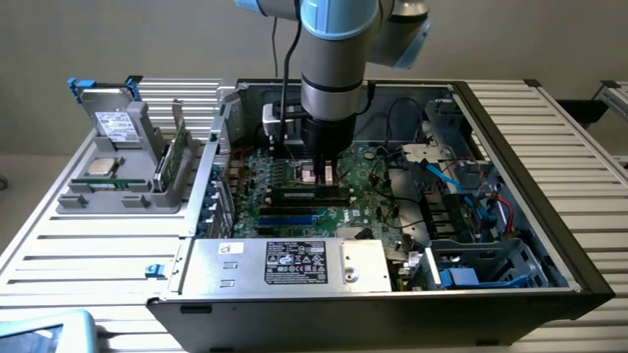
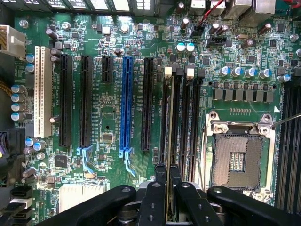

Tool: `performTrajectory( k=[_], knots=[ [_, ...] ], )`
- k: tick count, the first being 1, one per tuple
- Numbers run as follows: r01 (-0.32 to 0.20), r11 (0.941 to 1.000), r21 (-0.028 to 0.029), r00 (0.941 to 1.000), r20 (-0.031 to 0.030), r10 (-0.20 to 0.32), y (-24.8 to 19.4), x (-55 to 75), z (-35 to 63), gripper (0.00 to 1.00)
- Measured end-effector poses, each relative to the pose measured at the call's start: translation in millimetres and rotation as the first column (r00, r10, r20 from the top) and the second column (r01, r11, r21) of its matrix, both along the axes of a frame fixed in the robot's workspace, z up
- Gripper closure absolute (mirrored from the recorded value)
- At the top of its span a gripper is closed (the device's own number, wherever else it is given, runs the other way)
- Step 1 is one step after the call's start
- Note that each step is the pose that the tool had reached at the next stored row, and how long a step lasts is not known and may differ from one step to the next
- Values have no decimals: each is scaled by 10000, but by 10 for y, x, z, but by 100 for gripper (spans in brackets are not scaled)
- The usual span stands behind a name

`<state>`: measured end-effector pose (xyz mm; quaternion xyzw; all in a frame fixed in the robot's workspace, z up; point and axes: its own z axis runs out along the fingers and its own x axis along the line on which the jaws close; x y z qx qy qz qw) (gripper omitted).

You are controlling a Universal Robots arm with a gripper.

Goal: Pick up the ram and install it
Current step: 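Insert the ram into the slot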

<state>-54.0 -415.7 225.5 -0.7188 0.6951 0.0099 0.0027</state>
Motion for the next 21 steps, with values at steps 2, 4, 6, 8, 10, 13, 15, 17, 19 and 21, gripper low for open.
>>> performTrajectory(
  k=[2,4,6,8,10,13,15,17,19,21],
  knots=[
    [0,10000,0,10000,0,0,0,0,0,85],
    [0,10000,0,10000,0,0,0,0,0,85],
    [0,10000,1,10000,0,0,0,0,3,85],
    [-1,10000,1,10000,1,1,-2,0,13,85],
    [-1,10000,1,10000,0,1,-1,0,13,85],
    [-1,10000,-2,10000,-1,1,-1,0,11,85],
    [0,10000,-4,10000,0,0,-1,0,2,85],
    [0,10000,-7,10000,-1,0,2,0,-7,85],
    [-1,10000,-7,10000,0,1,4,0,-10,85],
    [0,10000,-8,10000,-1,0,4,-1,-9,85]
  ],
)
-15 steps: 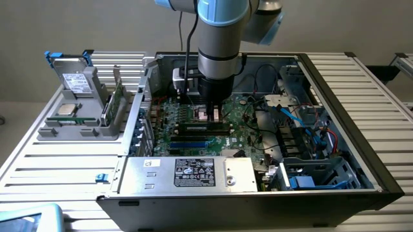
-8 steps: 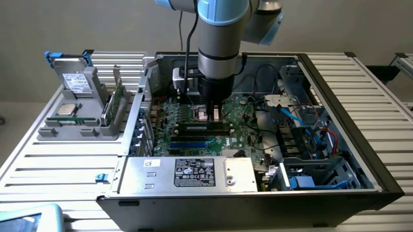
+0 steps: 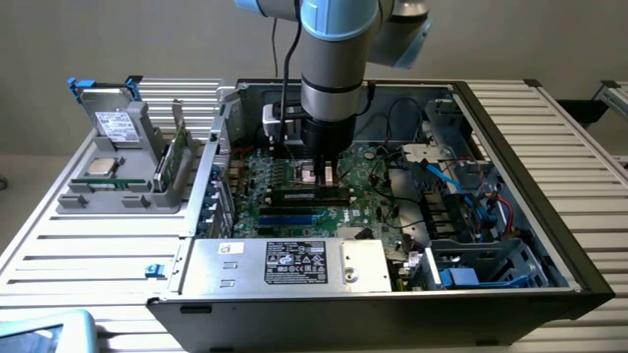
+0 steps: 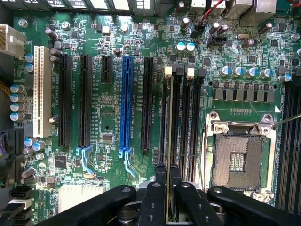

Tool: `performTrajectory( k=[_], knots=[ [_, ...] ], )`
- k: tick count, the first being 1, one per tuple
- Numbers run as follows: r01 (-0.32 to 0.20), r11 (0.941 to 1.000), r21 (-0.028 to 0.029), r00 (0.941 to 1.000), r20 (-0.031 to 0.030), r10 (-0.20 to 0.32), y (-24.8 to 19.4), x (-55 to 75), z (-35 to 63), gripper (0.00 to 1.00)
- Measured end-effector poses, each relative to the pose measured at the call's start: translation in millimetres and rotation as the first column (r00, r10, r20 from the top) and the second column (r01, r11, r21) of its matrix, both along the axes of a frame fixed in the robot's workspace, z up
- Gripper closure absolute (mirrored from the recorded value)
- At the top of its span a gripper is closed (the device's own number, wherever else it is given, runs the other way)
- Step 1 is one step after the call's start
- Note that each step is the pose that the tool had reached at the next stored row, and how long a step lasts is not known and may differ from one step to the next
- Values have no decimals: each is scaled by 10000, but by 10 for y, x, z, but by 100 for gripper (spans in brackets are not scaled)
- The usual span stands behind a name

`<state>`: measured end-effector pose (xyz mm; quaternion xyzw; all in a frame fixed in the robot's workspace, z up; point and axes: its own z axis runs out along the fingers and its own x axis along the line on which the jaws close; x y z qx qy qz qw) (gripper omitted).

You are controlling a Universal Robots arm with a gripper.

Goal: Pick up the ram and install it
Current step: 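Insert the ram into the slot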

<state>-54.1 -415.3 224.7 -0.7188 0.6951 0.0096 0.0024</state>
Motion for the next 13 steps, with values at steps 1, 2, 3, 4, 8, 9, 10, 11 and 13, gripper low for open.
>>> performTrajectory(
  k=[1,2,3,4,8,9,10,11,13],
  knots=[
    [0,10000,3,10000,1,0,1,0,10,85],
    [0,10000,2,10000,1,0,1,0,11,85],
    [0,10000,-2,10000,2,0,0,0,12,85],
    [-1,10000,-7,10000,2,1,1,0,11,85],
    [1,10000,-40,10000,3,-1,0,-3,12,85],
    [1,10000,-46,10000,3,-1,1,-3,10,85],
    [1,10000,-50,10000,4,-1,0,-3,8,85],
    [2,10000,-52,10000,5,-2,0,-4,5,85],
    [2,10000,-62,10000,5,-2,0,-4,0,85]
  ],
)
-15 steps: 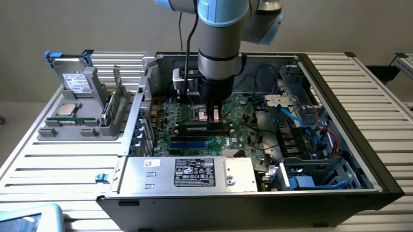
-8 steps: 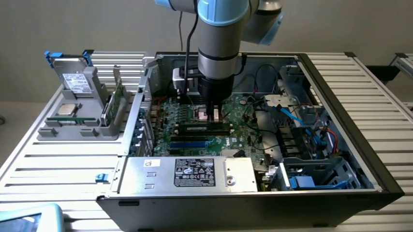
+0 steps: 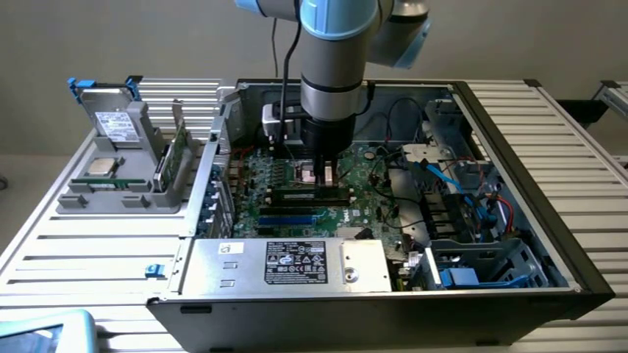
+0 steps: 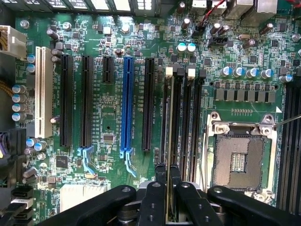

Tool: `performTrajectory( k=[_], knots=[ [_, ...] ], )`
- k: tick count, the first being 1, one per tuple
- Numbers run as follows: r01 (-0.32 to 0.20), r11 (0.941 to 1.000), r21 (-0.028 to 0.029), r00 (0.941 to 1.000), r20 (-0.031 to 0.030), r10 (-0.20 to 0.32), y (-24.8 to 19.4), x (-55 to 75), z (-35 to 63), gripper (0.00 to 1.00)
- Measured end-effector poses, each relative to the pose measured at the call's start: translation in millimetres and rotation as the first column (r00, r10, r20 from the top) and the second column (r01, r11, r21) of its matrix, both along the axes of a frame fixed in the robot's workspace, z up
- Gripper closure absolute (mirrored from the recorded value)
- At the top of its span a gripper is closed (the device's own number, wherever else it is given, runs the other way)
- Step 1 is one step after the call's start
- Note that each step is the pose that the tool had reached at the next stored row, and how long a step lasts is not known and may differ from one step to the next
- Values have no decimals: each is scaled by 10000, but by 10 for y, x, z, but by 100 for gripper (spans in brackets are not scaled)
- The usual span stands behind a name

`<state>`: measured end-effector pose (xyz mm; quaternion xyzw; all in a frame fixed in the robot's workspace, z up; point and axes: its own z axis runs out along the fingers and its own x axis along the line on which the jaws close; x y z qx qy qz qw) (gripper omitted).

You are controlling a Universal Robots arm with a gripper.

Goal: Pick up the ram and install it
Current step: 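Insert the ram into the slot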

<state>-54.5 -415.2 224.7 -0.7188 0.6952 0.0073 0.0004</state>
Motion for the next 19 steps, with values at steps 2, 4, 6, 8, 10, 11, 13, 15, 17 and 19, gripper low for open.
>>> performTrajectory(
  k=[2,4,6,8,10,11,13,15,17,19],
  knots=[
    [0,10000,-8,10000,-1,0,0,0,-5,85],
    [0,10000,-12,10000,-1,0,0,-1,-10,85],
    [0,10000,-16,10000,1,0,2,-1,-18,85],
    [0,10000,-27,10000,0,0,4,-2,-27,85],
    [0,10000,-42,10000,0,0,8,-3,-34,85],
    [0,10000,-45,10000,0,0,10,-2,-35,84],
    [0,10000,-51,10000,-2,0,12,-3,-31,77],
    [0,10000,-65,10000,1,0,16,-3,12,77],
    [0,9999,-113,10000,0,0,19,5,102,77],
    [0,9999,-162,10000,0,0,20,23,186,77]
  ],
)
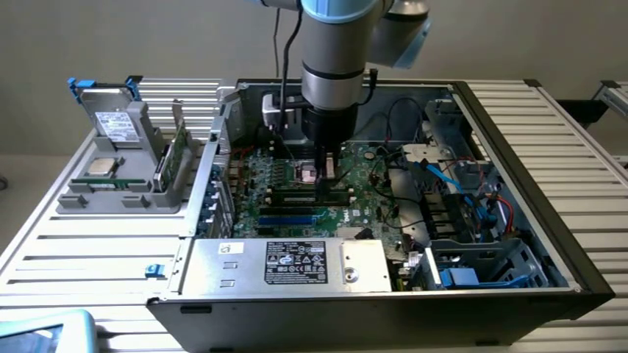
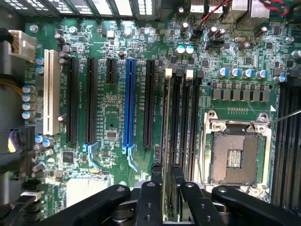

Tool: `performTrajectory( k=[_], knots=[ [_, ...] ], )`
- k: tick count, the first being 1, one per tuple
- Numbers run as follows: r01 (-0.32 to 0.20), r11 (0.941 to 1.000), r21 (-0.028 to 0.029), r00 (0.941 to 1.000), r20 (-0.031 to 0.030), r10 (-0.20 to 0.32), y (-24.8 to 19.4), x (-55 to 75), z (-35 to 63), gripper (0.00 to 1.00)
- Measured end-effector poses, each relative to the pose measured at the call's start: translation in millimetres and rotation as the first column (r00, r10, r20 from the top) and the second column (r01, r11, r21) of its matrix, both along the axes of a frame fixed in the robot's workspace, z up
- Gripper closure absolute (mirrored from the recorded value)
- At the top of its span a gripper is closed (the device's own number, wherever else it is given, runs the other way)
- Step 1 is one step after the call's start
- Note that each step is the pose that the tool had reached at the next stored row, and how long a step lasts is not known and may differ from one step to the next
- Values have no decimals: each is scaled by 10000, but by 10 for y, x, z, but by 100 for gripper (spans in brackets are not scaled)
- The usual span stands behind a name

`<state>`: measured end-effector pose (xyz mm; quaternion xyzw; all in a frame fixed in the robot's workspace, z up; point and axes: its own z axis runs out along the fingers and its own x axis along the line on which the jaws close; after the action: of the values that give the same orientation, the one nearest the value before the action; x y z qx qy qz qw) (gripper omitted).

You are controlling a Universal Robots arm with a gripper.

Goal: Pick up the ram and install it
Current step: 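Insert the ram into the slot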

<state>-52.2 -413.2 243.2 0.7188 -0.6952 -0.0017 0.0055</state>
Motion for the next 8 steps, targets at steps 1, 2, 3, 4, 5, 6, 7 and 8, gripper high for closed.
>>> performTrajectory(
  k=[1,2,3,4,5,6,7,8],
  knots=[
    [1,10000,-24,10000,0,-1,1,14,37,77],
    [-1,10000,-48,10000,1,1,2,33,72,77],
    [-1,10000,-67,10000,1,1,2,52,104,77],
    [0,10000,-85,10000,-1,0,2,73,130,77],
    [0,10000,-98,10000,0,0,2,96,147,77],
    [0,9999,-108,10000,0,0,2,120,153,77],
    [-1,9999,-109,10000,0,1,2,132,155,77],
    [0,9999,-110,10000,-7,0,2,132,155,77]
  ],
)
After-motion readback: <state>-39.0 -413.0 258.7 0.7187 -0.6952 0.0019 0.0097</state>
